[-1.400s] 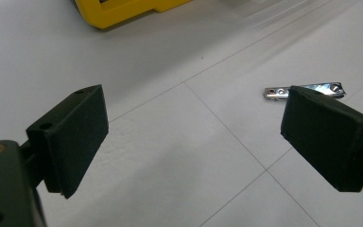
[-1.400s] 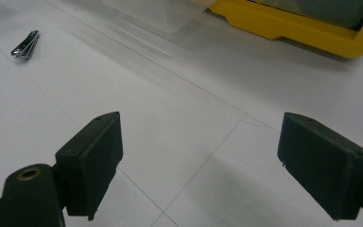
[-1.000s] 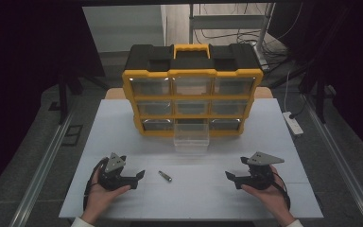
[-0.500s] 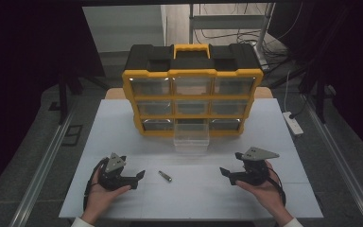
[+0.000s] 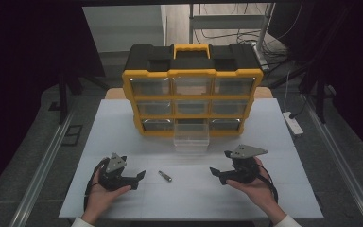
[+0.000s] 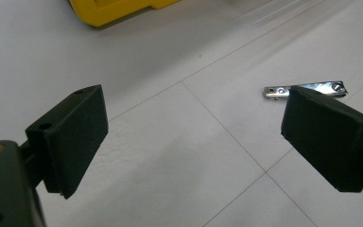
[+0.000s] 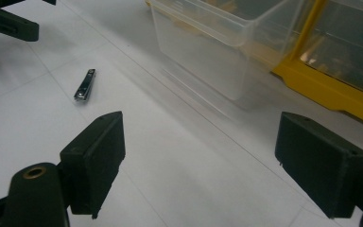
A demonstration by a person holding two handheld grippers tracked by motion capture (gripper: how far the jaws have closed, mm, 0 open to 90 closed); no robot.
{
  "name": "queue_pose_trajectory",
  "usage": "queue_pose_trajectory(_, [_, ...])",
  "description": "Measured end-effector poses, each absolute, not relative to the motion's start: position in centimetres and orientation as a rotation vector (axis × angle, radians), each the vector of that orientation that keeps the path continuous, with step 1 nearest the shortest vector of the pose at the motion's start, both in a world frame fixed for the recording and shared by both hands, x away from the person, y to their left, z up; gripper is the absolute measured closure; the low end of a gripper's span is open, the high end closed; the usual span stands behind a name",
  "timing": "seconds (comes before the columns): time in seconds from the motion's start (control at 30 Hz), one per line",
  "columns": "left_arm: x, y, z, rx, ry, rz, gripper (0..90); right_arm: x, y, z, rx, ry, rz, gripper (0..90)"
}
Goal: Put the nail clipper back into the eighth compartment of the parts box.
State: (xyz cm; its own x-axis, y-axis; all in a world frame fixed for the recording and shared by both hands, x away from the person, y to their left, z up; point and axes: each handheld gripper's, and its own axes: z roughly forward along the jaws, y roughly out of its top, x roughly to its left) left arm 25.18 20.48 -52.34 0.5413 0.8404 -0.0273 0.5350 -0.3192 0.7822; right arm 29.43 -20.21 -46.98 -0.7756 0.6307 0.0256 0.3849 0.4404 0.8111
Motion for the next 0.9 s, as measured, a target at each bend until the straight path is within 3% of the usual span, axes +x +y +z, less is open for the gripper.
queue_pose_trajectory(0.9, [25.2,20.4,-52.4,2.013,1.103,0.501,8.9,29.6,-17.6,-45.5,0.832,2.447,1.268,17.7])
